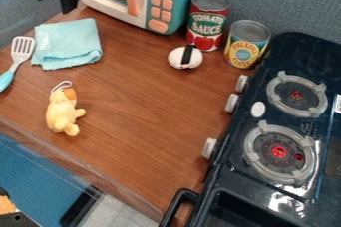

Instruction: Moved the toy to the upper right side of the table

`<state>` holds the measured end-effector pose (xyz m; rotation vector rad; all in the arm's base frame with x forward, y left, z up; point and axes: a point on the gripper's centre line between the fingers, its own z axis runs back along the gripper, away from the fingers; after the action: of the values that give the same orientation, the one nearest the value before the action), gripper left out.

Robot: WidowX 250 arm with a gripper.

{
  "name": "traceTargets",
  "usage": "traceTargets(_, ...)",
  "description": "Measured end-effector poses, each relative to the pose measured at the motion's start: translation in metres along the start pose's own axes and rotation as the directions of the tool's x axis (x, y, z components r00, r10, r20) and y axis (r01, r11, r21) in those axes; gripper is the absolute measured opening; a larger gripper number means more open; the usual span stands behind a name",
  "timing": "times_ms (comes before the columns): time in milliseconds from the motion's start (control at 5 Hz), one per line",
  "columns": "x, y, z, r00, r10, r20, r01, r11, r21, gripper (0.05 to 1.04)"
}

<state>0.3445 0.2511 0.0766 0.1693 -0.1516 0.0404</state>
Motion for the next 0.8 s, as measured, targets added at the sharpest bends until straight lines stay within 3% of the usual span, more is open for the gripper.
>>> traceTargets(200,-0.005,-0.004,-0.015,0.999,0.0,-0.039,-0.001,1.0,-0.022,0.999)
traceTargets(400,-0.003,-0.022,-0.023,0.992,-0.032,-0.126,0.027,0.999,-0.039,0.999)
traceTargets(600,-0.003,-0.035,-0.026,0.994,0.008,-0.109,-0.02,0.994,-0.104,0.999)
traceTargets(800,-0.03,-0.052,-0.005,0.994,0.037,-0.1,-0.05,0.99,-0.131,0.999)
